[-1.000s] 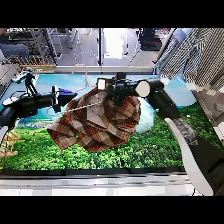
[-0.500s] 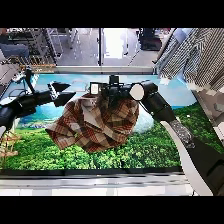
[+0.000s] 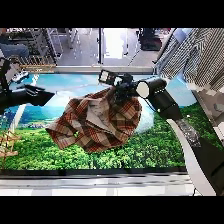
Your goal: Fold the clothes and pants, and hang the long-sleeved shirts on hangers.
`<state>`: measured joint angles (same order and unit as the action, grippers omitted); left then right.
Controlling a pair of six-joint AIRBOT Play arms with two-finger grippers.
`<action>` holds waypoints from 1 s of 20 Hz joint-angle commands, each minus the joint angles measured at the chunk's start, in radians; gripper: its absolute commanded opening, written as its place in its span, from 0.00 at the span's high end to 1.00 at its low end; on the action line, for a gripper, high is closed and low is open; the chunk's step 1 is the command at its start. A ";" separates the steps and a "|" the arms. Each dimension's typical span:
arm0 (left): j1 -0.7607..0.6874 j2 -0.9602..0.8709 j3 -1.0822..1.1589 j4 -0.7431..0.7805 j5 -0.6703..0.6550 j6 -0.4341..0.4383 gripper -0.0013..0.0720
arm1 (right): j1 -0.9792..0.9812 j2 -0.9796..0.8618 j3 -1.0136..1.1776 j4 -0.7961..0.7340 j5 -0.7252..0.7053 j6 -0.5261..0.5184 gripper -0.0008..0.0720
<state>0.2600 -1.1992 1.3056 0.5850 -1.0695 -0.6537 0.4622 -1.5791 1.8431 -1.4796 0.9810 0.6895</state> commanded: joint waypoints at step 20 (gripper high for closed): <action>-0.489 -0.373 -0.143 -1.218 0.298 0.593 0.94 | -0.006 0.139 0.216 -0.146 0.257 0.481 0.90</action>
<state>-0.2333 -1.5730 1.1492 -0.3859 -0.7364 -0.2344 0.4557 -1.4456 2.0674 -1.6287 1.1553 1.1633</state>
